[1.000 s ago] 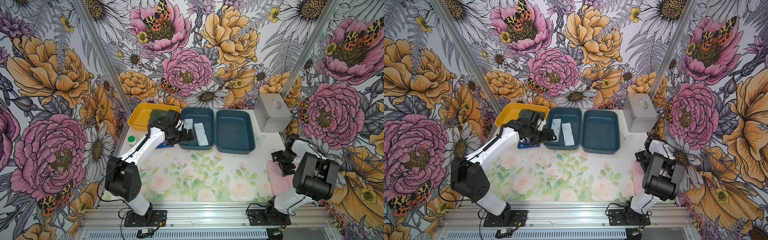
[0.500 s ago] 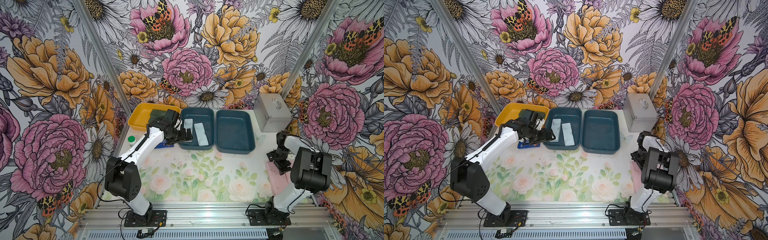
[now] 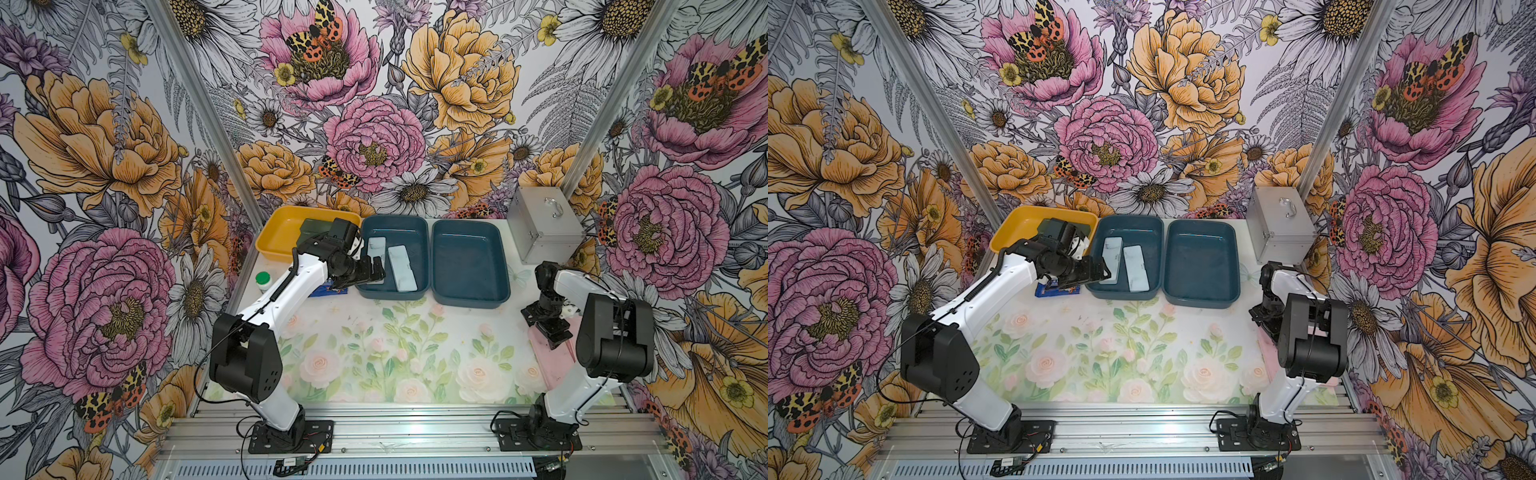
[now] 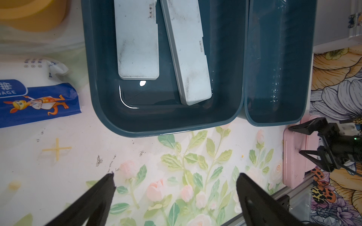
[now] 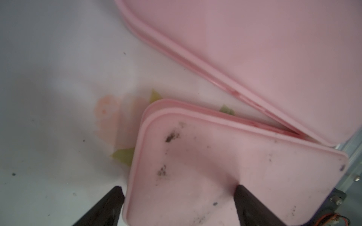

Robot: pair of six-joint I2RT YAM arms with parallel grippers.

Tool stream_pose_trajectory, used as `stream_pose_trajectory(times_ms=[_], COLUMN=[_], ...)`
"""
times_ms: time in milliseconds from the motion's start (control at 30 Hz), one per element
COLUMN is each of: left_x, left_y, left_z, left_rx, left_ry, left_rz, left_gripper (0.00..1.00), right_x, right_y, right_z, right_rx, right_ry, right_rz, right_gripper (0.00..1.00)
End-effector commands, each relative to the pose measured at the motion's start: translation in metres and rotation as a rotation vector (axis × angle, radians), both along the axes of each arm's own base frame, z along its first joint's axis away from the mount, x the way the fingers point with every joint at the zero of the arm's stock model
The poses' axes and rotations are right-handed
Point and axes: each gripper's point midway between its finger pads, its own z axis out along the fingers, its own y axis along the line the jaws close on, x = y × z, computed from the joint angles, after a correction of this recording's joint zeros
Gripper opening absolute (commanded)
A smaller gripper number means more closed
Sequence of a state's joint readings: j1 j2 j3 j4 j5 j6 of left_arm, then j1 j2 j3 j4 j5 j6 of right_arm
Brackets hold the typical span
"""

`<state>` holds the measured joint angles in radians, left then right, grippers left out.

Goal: Place the pencil cases by color into the storage box
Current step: Adjust the pencil case at the corner of the board.

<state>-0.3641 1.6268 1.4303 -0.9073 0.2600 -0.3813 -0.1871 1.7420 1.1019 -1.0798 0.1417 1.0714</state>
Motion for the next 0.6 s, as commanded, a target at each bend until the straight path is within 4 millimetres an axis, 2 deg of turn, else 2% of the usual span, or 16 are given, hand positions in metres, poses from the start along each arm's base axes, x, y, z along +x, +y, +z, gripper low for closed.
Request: stream_pose_trajectory(times_ms=[0, 167, 300, 400, 433, 567], left_x=[0.007, 0.01, 0.011, 0.011, 0.011, 0.01], left_y=[-0.003, 0.008, 0.011, 0.011, 0.011, 0.014], left_z=[0.007, 0.011, 0.007, 0.005, 0.006, 0.01], left_rx=[-0.028, -0.028, -0.024, -0.024, -0.024, -0.034], left_ry=[-0.034, -0.046, -0.038, -0.035, -0.037, -0.041], left_rz=[-0.021, 0.007, 0.014, 0.016, 0.017, 0.03], left_gripper=[0.99, 0.99, 0.99, 0.99, 0.99, 0.99], right_x=[0.038, 0.048, 0.057, 0.068, 0.071, 0.082], right_y=[0.031, 0.037, 0.042, 0.039, 0.038, 0.024], right_z=[-0.008, 0.036, 0.077, 0.094, 0.1, 0.104], right_rx=[0.153, 0.177, 0.207, 0.21, 0.221, 0.194], right_ry=[-0.135, -0.273, -0.334, -0.322, -0.313, -0.263], right_rz=[0.023, 0.122, 0.32, 0.314, 0.552, 0.718], right_gripper=[0.92, 0.93, 0.94, 0.94, 0.94, 0.94])
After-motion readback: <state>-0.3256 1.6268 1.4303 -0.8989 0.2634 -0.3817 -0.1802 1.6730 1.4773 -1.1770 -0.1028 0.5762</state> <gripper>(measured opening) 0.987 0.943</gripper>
